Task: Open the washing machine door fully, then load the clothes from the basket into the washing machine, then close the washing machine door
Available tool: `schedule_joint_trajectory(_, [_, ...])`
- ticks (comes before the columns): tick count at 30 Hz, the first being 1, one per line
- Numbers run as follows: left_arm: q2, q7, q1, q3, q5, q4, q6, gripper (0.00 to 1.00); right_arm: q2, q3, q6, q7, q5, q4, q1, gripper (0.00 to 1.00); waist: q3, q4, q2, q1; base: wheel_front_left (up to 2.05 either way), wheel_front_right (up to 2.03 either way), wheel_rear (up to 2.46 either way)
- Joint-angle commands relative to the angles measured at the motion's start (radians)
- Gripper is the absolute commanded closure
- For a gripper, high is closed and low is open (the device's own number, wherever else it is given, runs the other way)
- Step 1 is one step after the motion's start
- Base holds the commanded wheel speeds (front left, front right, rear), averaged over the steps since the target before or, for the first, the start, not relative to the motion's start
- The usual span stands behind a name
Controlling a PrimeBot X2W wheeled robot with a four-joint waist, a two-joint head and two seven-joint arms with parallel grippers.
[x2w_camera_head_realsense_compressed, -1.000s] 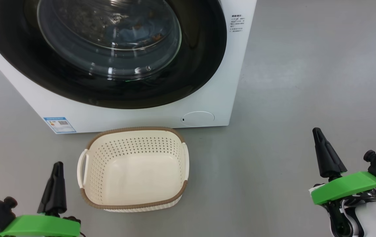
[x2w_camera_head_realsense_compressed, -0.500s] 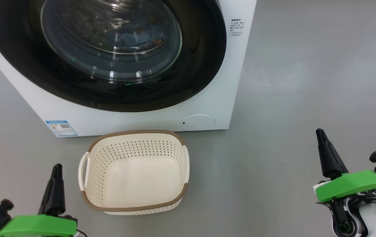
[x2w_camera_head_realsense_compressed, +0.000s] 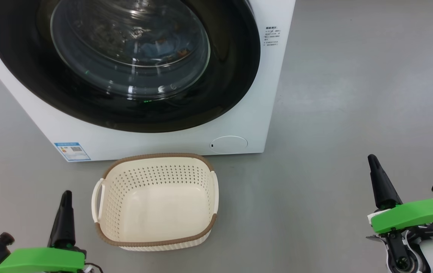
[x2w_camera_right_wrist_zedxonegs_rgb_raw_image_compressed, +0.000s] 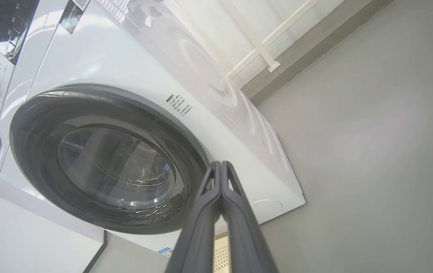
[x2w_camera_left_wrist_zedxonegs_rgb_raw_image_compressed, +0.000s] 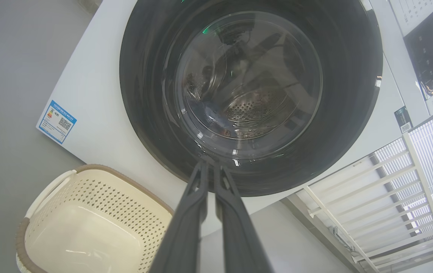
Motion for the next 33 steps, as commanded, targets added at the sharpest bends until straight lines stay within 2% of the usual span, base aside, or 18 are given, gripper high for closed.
schedule_joint_trajectory(1, [0.009, 0.009, -0.009, 0.027, -0.018, -0.017, 0.0, 1.0, -0.005, -0.005, -0.002, 0.008, 0.032, -0.024, -0.009, 1.0, -0.002, 0.0, 0.0, 0.0, 0.0, 0.0, 0.0])
schedule_joint_trajectory(33, [-0.044, 0.1, 0.0, 0.084, -0.253, -0.017, 0.0, 1.0, 0.032, -0.065, -0.003, 0.098, 0.326, -0.021, 0.016, 1.0, -0.04, 0.003, 0.0, 0.0, 0.0, 0.0, 0.0])
